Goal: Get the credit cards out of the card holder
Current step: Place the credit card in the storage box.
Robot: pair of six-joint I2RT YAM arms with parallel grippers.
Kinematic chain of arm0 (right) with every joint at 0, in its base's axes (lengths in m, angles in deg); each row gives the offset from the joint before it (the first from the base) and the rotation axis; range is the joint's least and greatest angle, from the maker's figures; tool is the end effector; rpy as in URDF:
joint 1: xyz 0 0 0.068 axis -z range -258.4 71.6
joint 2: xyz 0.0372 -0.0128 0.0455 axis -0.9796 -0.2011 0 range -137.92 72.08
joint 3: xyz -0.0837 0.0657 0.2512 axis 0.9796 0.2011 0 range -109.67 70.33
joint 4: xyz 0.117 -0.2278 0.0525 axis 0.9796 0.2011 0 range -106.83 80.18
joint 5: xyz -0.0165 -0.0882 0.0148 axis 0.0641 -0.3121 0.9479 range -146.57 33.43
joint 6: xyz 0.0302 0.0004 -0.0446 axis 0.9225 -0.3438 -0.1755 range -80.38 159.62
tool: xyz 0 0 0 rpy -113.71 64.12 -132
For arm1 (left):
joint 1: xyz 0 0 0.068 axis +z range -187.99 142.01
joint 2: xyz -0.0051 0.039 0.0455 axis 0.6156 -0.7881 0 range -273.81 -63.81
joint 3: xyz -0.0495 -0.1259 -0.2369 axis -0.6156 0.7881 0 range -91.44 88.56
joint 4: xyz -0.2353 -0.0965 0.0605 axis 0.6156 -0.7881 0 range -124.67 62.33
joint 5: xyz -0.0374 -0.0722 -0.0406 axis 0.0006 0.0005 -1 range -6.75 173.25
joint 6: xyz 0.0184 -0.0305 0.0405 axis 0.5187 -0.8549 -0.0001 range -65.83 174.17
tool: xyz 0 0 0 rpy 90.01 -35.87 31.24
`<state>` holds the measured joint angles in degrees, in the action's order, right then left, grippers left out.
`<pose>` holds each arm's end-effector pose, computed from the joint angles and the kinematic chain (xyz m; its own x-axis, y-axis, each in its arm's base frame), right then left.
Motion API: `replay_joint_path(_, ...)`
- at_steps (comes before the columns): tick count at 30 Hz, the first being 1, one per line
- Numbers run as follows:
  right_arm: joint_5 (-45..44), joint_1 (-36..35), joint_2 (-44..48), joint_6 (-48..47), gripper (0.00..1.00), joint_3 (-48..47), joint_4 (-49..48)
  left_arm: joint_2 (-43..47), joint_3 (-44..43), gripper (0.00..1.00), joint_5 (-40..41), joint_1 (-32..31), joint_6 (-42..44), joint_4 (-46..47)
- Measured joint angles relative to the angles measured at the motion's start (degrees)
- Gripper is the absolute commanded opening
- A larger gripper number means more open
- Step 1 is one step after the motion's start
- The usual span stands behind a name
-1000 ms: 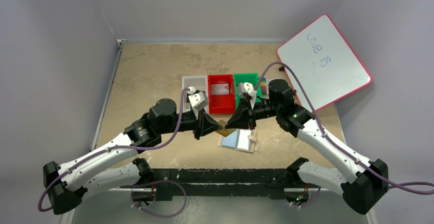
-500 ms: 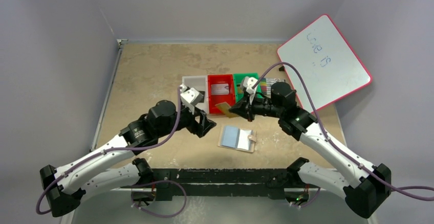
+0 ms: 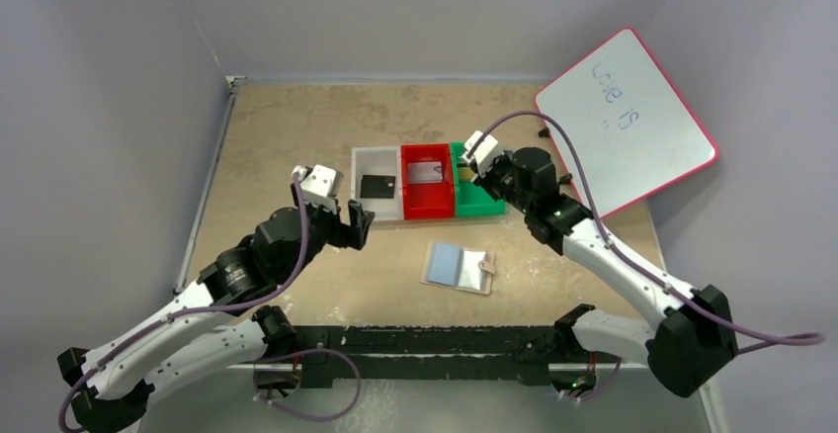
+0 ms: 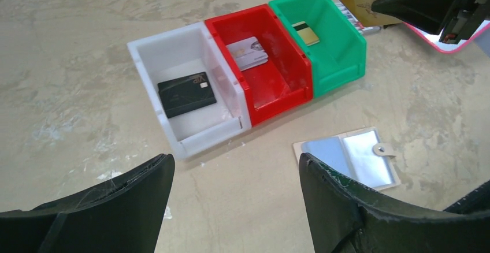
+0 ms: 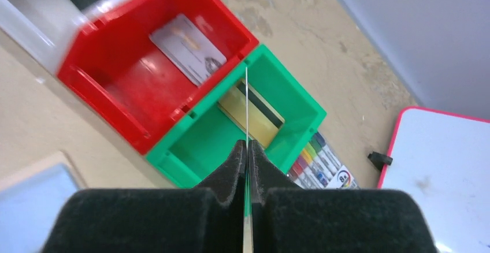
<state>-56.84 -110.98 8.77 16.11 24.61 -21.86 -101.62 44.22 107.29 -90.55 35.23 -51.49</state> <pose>0.2193 0.1399 0.3088 0.0453 -0.4445 -0.8946 -0.5632 0.7283 -0.3903 0.1026 -0.1099 0.3312 -0.3295 -0.0574 -0.9424 0.4035 0.8938 -0.1955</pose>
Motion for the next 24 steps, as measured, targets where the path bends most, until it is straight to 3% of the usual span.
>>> replay_joint_path(8, 8.7, 8.3, -9.6, -12.4, 0.0, -0.8, 0.8, -0.1, 2.9, 0.79, 3.6, 0.0, 0.0, -1.4)
replay_joint_path(15, 13.4, 8.5, -15.3, -21.9, 0.0, -3.8, 2.4, 0.2, 3.0, 0.79, 5.9, 0.0, 0.0, -2.1)
replay_joint_path(24, 12.5, 8.5, -24.8, -28.7, 0.0, -11.1, 3.2, 1.8, 3.0, 0.79, 11.0, 0.0, -1.2, -4.0)
